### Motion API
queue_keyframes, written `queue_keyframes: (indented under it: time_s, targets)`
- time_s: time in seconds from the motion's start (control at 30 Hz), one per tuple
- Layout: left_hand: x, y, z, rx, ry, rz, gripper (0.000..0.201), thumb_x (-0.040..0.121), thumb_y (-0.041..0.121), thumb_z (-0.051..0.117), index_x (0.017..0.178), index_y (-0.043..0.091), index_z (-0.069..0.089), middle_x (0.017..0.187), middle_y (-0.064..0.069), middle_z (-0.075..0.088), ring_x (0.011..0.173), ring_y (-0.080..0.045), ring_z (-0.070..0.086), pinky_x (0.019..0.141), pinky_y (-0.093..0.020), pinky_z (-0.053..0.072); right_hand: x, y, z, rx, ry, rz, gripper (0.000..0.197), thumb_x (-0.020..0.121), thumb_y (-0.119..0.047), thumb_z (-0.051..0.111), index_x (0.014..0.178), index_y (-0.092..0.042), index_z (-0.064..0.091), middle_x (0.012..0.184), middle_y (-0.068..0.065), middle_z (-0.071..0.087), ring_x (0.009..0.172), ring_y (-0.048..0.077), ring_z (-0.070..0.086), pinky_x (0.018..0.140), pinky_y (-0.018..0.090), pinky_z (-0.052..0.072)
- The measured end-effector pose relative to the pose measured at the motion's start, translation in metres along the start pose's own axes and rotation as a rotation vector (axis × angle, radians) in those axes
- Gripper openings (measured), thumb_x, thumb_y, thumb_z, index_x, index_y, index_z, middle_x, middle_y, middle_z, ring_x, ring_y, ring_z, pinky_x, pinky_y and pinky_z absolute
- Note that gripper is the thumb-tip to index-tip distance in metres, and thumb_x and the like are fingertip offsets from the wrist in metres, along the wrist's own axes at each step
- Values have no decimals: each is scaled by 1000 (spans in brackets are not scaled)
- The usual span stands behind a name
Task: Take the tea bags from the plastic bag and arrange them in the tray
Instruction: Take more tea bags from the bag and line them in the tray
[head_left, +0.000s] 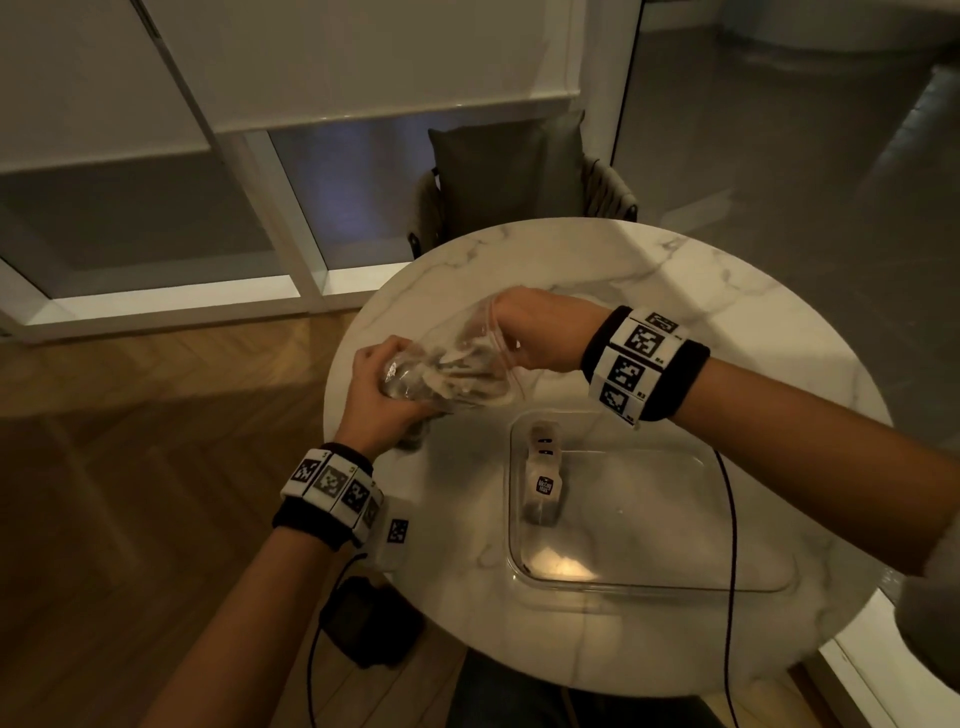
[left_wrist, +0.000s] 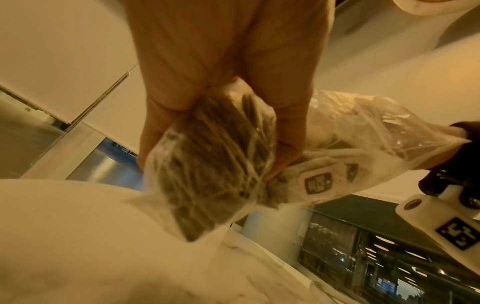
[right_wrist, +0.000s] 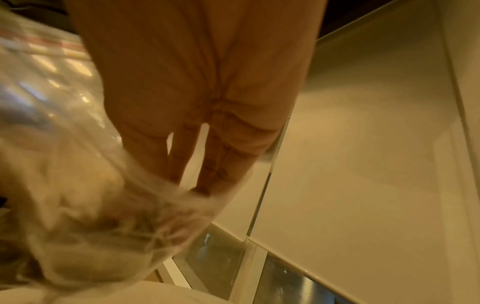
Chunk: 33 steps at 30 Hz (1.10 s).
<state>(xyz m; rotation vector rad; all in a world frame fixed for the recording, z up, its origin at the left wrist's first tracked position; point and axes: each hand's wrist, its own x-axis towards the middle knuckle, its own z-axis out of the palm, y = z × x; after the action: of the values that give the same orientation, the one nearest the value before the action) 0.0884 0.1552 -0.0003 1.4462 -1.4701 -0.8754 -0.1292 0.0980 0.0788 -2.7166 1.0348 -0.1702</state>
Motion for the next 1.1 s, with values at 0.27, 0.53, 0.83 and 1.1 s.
queue_keyframes:
  time_s: [0.27,0.53,0.83,1.1]
  targets:
    - [1,2,2,22,-46,66,68,52,3,94,109,14,61,125,-16,48,111,-23,51,77,-1,43,-9,-4,1,86,5,55,34,88,-27,70,120,-15,66,116,8,65,100,23,63,88,39,54]
    - [-2,-1,-1,-149,-59,-52,49,65,-11,81,107,2,59,100,-3,67,87,-6,66,67,-19,55,-25,1,-10,430,341,270,29,81,-18,78,106,-4,73,97,4,71,76,16,68,73,26,58]
    - [5,-18,7,-90,29,-272,41,69,-6,79,100,11,60,99,-8,64,86,-23,62,63,-27,53,-63,13,11,933,709,473,33,82,-4,74,113,7,65,103,12,68,78,13,72,62,22,59]
    - [13,-14,29,477,-85,-431,76,72,39,84,135,22,44,137,-13,30,123,-40,42,105,-49,42,-103,6,37,1100,744,542,30,81,1,73,110,9,67,96,20,72,71,18,73,60,23,59]
